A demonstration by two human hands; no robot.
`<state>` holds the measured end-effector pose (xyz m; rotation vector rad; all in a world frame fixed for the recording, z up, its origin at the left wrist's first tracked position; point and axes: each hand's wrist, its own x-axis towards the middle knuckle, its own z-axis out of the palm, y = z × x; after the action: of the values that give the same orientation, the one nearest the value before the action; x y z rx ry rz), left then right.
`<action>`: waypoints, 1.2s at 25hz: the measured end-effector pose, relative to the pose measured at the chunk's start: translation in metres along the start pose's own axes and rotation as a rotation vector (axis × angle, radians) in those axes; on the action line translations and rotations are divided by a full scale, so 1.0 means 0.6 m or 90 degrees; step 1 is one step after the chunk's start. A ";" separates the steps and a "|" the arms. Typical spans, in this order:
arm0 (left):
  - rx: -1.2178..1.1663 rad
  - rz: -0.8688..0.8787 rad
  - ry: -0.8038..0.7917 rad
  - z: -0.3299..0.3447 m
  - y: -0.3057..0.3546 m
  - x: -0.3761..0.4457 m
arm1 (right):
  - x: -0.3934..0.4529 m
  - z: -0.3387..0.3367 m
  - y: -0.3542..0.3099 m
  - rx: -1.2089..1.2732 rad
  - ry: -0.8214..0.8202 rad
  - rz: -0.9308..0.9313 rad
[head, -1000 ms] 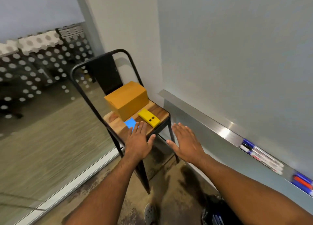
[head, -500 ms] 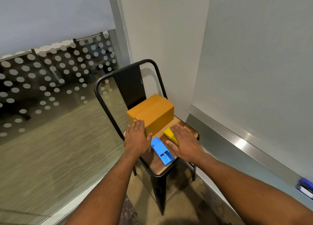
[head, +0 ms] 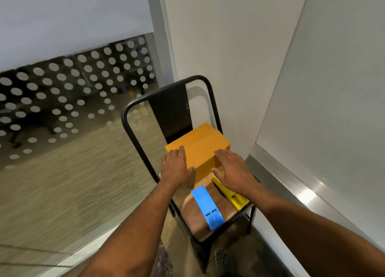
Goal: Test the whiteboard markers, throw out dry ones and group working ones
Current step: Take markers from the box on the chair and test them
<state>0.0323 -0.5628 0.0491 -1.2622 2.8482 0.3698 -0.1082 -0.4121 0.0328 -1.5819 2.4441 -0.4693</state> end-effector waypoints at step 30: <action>0.153 0.204 -0.088 0.008 0.064 0.041 | 0.225 -0.037 0.012 -0.315 -0.226 -0.224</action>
<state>-0.0130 -0.5549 0.0500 -0.7134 2.8641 0.1040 -0.1769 -0.5288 0.0522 -2.0806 2.1098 0.3806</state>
